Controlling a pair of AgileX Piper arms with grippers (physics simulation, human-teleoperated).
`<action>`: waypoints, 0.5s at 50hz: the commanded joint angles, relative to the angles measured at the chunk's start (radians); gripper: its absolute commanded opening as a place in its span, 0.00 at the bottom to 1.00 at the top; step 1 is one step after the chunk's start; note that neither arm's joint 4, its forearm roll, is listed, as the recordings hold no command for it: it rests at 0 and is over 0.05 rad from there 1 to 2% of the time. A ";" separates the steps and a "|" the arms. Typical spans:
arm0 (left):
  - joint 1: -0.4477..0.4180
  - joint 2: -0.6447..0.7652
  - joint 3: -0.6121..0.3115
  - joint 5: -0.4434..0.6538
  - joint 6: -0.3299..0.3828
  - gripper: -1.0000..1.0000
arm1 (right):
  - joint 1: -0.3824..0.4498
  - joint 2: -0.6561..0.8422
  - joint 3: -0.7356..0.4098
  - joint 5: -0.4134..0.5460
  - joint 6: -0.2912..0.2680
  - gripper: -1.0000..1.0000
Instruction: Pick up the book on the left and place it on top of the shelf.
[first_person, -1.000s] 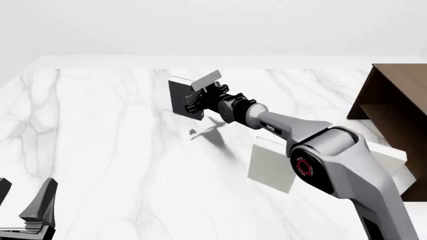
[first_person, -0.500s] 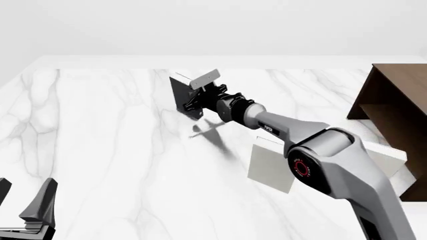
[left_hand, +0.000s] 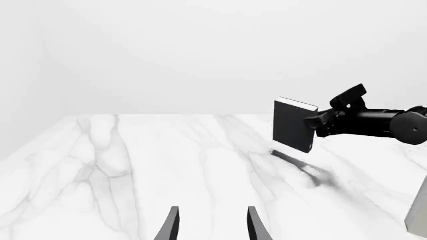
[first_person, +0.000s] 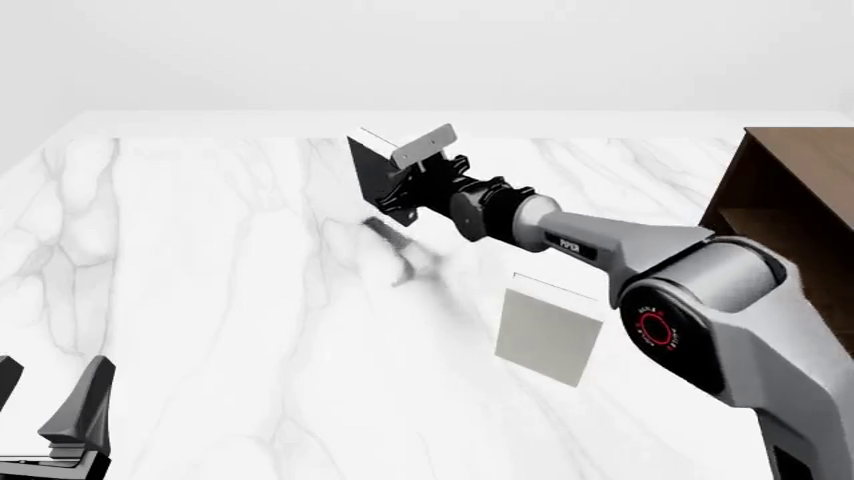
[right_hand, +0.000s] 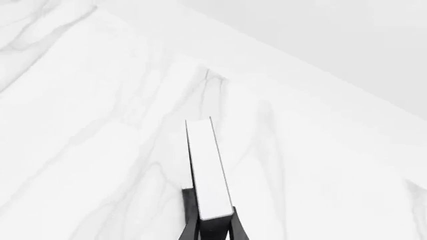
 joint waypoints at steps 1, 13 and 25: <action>0.000 0.000 0.000 0.000 0.000 1.00 | -0.013 -0.210 0.179 -0.055 0.014 0.00; 0.000 0.000 0.000 0.000 0.000 1.00 | -0.026 -0.409 0.341 -0.061 -0.008 0.00; 0.000 0.000 0.000 0.000 0.000 1.00 | -0.034 -0.582 0.460 -0.039 -0.037 0.00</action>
